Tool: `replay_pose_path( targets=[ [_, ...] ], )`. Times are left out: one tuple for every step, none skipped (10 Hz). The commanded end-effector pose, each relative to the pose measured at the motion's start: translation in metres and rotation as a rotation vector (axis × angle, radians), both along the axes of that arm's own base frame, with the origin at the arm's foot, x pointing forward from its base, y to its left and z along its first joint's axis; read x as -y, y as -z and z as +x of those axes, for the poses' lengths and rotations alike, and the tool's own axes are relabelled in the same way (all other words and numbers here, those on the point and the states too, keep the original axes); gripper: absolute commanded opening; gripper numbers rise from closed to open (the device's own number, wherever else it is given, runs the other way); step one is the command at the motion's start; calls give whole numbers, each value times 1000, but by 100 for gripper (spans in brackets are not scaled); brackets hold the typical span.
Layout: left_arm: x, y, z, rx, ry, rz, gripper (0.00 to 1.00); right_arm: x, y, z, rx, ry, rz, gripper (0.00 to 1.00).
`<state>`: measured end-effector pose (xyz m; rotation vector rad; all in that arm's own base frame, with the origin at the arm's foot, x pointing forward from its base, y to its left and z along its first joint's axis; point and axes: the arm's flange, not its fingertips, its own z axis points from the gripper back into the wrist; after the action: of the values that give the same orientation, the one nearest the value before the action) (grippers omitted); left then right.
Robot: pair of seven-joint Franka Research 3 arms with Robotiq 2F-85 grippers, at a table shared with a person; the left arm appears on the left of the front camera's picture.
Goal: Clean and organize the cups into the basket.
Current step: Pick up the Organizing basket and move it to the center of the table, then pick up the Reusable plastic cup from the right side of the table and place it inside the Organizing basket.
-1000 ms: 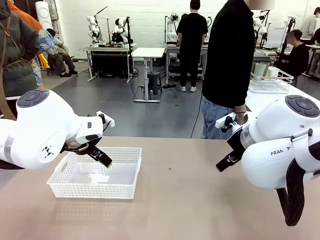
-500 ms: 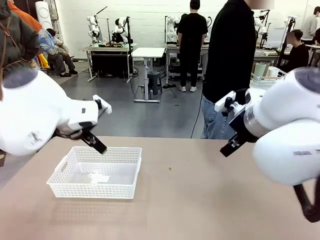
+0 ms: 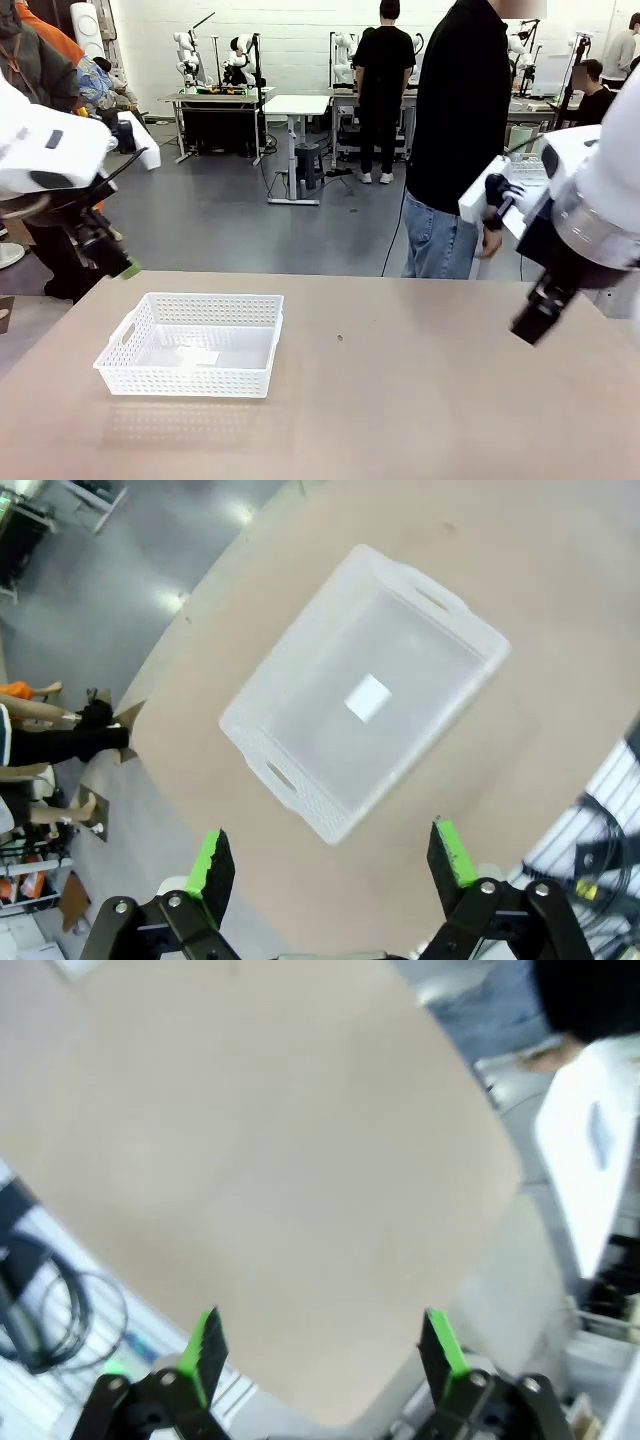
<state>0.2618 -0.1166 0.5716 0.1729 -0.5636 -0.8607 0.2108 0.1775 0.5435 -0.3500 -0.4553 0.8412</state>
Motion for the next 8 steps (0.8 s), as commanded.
replay_pose_path(
  targets=[
    [-30,90,-45,-181,84,71,100,58,87,-53,-113,14,40,100],
    [-37,104,-29,-311,104,57,100,65,89,-44,-159,42,64,100],
    [-40,116,-14,-387,98,61,100,70,94,-29,-207,74,74,100],
    [-40,123,-2,-414,59,57,100,73,101,-10,-290,76,73,100],
    [-39,127,8,-398,5,69,100,74,104,3,-303,106,49,100],
    [-26,61,8,-377,61,73,100,33,13,-8,-219,72,41,100],
    [-26,61,8,-377,61,73,100,33,13,-8,-219,72,41,100],
    [-26,61,8,-377,61,73,100,33,13,-8,-219,72,41,100]
  ],
)
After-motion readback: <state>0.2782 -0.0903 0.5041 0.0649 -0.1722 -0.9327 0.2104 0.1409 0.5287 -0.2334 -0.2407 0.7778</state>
